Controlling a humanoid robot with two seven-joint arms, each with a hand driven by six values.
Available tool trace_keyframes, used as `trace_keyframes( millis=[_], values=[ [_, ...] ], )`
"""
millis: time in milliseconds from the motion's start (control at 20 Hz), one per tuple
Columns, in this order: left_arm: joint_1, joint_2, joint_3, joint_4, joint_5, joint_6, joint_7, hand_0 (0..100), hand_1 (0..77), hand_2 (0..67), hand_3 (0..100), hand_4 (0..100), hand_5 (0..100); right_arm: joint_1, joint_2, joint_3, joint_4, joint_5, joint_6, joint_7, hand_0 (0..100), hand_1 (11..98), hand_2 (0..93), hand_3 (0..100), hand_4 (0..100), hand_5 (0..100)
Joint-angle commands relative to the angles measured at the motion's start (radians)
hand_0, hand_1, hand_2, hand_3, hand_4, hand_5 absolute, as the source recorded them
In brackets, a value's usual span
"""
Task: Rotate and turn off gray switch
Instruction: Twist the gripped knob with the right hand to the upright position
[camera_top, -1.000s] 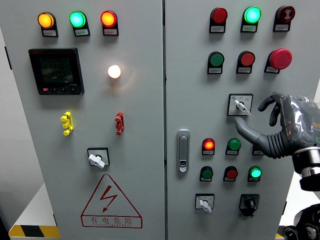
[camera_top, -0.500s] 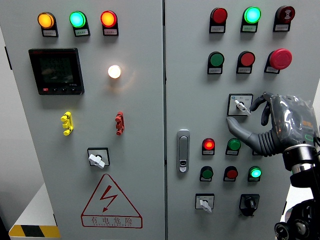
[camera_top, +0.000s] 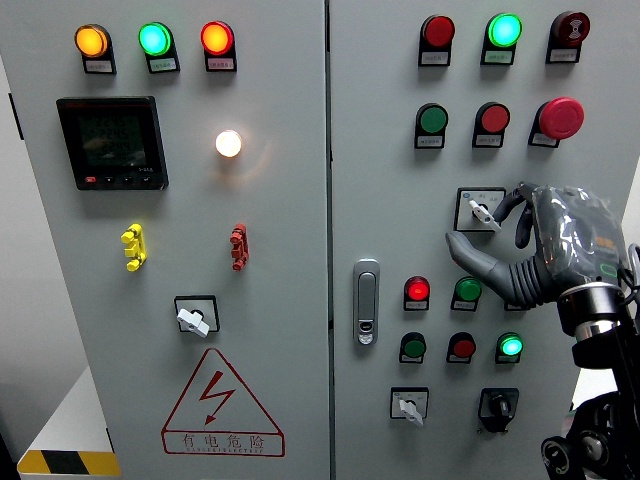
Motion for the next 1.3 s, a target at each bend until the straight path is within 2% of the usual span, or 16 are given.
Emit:
trace_keyframes(
  millis=[0, 450, 850, 1250],
  values=[
    [0.0, 0.0, 0.0, 0.0, 0.001, 0.0, -0.001, 0, 0.0, 12.9, 18, 9, 12, 0.0, 0.0, 0.0, 0.001, 0.0, -0.001, 0.0, 0, 35.8, 61.0, 91, 94, 100],
    [0.0, 0.0, 0.0, 0.0, 0.0, 0.0, -0.001, 0, 0.0, 12.9, 18, 9, 12, 0.003, 0.0, 0.0, -0.005, -0.002, 0.0, 0.0, 0, 35.9, 63.9, 92, 94, 100],
    [0.0, 0.0, 0.0, 0.0, 0.001, 0.0, -0.001, 0, 0.0, 12.9, 18, 9, 12, 0.025, 0.0, -0.002, -0.029, -0.005, 0.0, -0.022, 0, 35.4, 65.3, 92, 94, 100],
    [0.0, 0.0, 0.0, 0.0, 0.0, 0.0, 0.001, 0, 0.0, 12.9, 18, 9, 12, 0.031, 0.0, -0.002, -0.035, -0.006, 0.0, -0.023, 0, 33.2, 66.2, 92, 94, 100]
  ],
)
